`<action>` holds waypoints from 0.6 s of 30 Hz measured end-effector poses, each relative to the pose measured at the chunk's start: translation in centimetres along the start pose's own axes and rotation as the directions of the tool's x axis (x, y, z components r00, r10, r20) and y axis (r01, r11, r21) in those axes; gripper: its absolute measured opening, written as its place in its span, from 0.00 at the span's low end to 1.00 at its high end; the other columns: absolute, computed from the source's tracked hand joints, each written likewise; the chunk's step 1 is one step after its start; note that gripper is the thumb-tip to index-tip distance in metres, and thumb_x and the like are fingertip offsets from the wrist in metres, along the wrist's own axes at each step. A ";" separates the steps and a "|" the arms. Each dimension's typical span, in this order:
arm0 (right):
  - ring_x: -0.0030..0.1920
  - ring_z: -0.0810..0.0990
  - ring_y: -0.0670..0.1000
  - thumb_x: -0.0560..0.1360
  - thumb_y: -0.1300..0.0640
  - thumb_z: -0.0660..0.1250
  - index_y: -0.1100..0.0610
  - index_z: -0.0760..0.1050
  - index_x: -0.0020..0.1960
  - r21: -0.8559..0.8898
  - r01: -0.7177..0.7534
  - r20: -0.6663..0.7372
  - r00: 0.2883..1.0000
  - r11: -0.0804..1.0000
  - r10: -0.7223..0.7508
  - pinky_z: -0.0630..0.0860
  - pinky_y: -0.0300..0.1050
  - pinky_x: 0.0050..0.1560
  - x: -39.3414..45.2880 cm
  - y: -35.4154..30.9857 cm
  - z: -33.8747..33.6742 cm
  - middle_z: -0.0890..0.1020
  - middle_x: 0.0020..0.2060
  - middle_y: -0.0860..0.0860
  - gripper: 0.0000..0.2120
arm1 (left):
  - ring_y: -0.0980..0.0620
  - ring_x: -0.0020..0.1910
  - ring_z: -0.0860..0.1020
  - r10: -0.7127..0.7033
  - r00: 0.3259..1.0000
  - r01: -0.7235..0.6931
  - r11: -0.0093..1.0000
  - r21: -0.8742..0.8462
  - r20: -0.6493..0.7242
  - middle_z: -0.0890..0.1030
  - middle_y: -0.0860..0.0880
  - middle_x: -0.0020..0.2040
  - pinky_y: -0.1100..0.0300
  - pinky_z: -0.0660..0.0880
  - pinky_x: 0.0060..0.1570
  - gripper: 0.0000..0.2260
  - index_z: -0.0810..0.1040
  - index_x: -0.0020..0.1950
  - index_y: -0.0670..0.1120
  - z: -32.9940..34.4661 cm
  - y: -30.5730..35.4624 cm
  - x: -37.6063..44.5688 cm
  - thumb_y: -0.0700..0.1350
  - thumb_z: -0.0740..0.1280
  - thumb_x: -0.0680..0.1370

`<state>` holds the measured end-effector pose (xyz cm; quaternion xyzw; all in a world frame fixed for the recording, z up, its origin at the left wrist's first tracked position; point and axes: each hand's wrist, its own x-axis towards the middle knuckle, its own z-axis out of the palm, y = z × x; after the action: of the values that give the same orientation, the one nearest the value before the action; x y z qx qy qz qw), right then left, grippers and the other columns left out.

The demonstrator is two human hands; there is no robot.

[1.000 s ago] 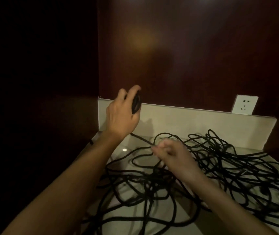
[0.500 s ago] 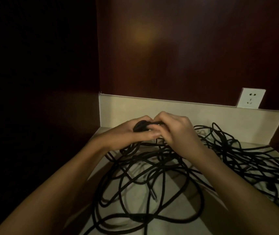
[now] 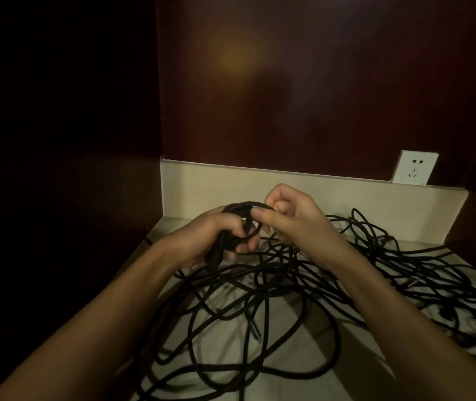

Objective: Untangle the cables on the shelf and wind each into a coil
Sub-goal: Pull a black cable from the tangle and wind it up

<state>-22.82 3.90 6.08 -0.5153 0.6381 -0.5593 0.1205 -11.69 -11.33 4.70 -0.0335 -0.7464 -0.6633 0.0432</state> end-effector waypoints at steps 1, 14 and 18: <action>0.27 0.66 0.44 0.76 0.56 0.71 0.57 0.71 0.44 0.059 -0.047 0.014 0.999 0.997 0.047 0.64 0.37 0.27 -0.2 0.1 -0.1 0.74 0.29 0.49 0.09 | 0.54 0.33 0.70 -0.012 1.000 0.014 0.997 -0.082 0.021 0.76 0.46 0.38 0.63 0.62 0.30 0.19 0.76 0.57 0.40 -0.1 -0.1 0.0 0.42 0.62 0.67; 0.31 0.73 0.41 0.76 0.53 0.71 0.56 0.75 0.47 -0.274 -0.290 0.125 0.935 0.917 0.333 0.69 0.34 0.33 -1.3 1.2 1.2 0.75 0.31 0.44 0.08 | 0.38 0.52 0.83 0.152 0.946 -0.311 0.676 -0.668 -0.287 0.83 0.38 0.50 0.37 0.78 0.58 0.15 0.78 0.54 0.37 0.1 2.9 1.1 0.40 0.58 0.73; 0.38 0.76 0.47 0.78 0.50 0.67 0.54 0.74 0.46 -0.655 -0.153 -0.071 0.987 0.740 0.141 0.76 0.47 0.41 -0.8 2.6 1.7 0.77 0.35 0.47 0.08 | 0.53 0.29 0.70 0.203 0.891 -0.447 0.549 -0.707 -0.406 0.72 0.47 0.34 0.59 0.72 0.39 0.10 0.75 0.48 0.41 -0.2 5.8 1.5 0.40 0.58 0.70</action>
<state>-22.58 3.18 2.97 -0.4679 0.8336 -0.2920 -0.0301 -12.54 -10.86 10.60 -0.0950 -0.3466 -0.8988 0.2509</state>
